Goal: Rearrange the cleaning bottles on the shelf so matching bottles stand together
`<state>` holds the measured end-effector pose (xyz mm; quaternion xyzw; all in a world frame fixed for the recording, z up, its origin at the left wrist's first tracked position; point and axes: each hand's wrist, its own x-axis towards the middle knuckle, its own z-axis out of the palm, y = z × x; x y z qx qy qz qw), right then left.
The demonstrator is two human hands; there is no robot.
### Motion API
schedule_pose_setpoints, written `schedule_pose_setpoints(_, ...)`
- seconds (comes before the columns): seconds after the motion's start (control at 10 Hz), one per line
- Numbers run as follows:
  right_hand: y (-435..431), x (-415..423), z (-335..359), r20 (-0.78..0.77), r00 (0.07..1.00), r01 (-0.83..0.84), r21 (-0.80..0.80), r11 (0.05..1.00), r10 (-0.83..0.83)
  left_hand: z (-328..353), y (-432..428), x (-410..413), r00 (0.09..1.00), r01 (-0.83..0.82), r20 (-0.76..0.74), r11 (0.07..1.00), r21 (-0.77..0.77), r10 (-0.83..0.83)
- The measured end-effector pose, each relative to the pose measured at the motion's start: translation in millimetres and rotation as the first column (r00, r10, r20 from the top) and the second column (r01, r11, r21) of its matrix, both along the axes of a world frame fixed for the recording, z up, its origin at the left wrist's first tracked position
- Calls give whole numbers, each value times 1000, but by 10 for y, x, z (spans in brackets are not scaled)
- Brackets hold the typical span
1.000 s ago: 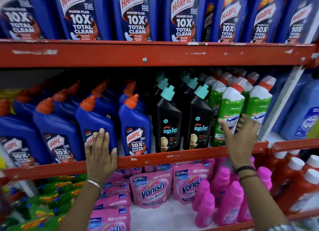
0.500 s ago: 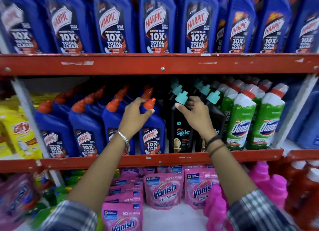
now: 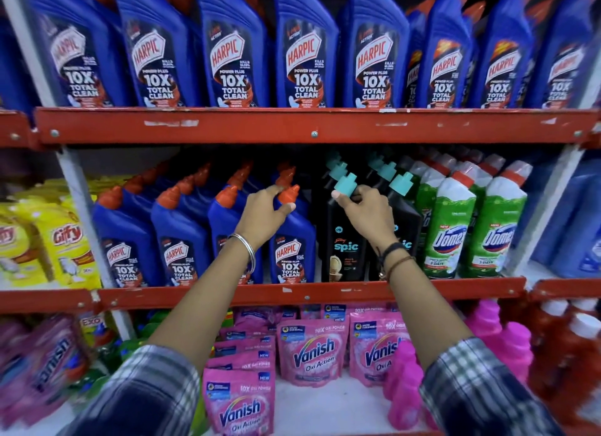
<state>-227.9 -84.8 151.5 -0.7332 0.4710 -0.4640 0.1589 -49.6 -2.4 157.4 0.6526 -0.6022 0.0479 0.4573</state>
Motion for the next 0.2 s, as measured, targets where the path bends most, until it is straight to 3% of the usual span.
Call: schedule_pose_setpoints(0.2, 151, -63, -115, 49, 998, -20, -100, 995, 25, -75, 132, 23, 996, -32, 79, 997, -66, 37)
